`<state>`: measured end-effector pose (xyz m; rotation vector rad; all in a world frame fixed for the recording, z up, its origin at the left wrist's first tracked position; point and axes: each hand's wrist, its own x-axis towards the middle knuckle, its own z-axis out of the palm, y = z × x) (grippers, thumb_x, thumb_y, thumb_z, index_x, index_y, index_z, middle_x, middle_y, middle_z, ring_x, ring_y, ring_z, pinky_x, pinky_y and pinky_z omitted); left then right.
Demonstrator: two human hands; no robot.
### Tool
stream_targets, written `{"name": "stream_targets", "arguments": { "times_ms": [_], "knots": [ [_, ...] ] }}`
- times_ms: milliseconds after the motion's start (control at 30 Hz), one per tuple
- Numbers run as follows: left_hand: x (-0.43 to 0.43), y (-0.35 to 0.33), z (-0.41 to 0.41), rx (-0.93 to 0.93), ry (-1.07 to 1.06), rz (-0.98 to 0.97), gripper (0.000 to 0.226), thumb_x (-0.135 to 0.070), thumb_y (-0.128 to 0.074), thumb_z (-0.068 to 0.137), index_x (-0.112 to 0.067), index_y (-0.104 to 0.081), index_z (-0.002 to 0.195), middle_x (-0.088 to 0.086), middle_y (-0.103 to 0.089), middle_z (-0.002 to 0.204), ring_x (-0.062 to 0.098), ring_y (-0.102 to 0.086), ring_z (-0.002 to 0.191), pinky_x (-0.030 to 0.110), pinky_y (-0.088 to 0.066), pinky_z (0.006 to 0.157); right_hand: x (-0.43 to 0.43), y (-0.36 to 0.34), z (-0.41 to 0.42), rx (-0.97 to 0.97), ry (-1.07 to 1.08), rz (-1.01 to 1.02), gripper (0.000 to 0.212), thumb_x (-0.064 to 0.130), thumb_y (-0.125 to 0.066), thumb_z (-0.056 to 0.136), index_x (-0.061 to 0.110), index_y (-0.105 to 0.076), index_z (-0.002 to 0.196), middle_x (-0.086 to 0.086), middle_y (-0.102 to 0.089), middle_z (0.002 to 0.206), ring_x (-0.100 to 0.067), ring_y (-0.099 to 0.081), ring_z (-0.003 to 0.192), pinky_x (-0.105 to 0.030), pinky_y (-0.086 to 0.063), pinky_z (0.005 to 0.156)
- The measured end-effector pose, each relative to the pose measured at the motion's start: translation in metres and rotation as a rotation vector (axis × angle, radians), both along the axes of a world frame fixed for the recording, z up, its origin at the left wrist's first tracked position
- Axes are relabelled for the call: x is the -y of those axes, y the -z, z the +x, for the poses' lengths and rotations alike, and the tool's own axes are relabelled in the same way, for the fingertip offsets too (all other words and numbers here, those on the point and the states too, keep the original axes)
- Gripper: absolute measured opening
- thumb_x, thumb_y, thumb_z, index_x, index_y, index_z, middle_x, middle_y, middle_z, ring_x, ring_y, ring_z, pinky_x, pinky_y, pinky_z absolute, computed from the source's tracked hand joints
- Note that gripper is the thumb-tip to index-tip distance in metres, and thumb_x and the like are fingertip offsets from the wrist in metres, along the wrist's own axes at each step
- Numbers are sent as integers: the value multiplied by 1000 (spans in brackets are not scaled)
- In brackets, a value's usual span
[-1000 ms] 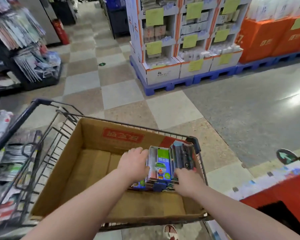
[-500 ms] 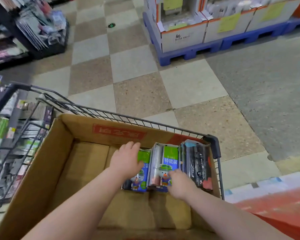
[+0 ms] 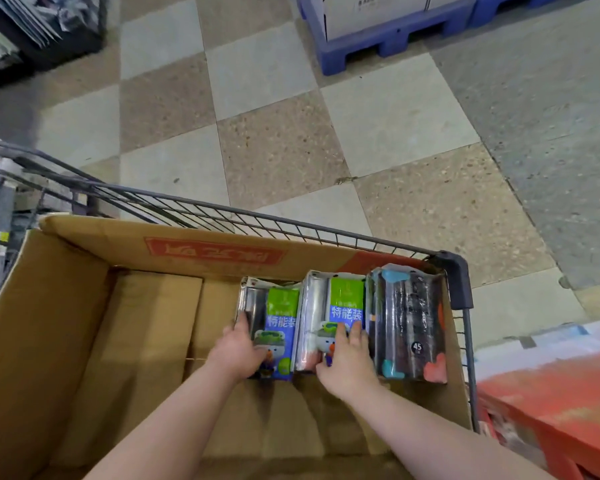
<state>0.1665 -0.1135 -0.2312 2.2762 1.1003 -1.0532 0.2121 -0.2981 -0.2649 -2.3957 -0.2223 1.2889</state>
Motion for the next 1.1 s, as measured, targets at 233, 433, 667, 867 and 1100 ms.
{"name": "stream_targets", "arguments": {
  "times_ms": [233, 433, 667, 867, 1100],
  "knots": [
    [2, 19, 9, 91, -262, -45, 61, -20, -62, 88, -6, -34, 140, 20, -50, 131, 36, -51, 118, 36, -43, 98, 5, 4, -8, 28, 116, 216, 62, 26, -57, 93, 21, -30, 148, -1, -5, 158, -22, -25, 144, -29, -28, 114],
    [-1, 24, 11, 108, -376, 3, 59, -31, -67, 86, -5, -44, 135, 21, -44, 128, 39, -50, 117, 41, -43, 103, -10, 20, 17, -63, 426, 127, 90, 27, -72, 83, 7, -15, 151, -14, -30, 148, -31, -37, 134, -37, -36, 109],
    [7, 16, 6, 165, -362, -67, 44, -24, -73, 83, -7, -52, 118, 9, -59, 108, 32, -59, 104, 35, -50, 88, -10, 29, 15, -252, 738, 191, 42, 16, -80, 72, 14, -53, 105, -13, -61, 118, -27, -63, 100, -38, -52, 89],
    [10, -9, -13, 255, -370, -116, 29, -17, -71, 84, -11, -50, 103, 11, -62, 105, 26, -57, 91, 32, -47, 81, 0, -1, 0, -321, 761, 277, 39, 10, -77, 77, 13, -47, 102, -10, -64, 110, -26, -66, 96, -40, -54, 87],
    [10, -74, -30, 428, -360, -244, 34, -17, -73, 84, -5, -56, 110, 11, -63, 107, 23, -60, 88, 29, -48, 67, 22, -63, -21, -305, 798, 395, 47, 1, -72, 80, 8, -46, 118, -11, -63, 118, -27, -64, 104, -37, -54, 85]
  ]
}}
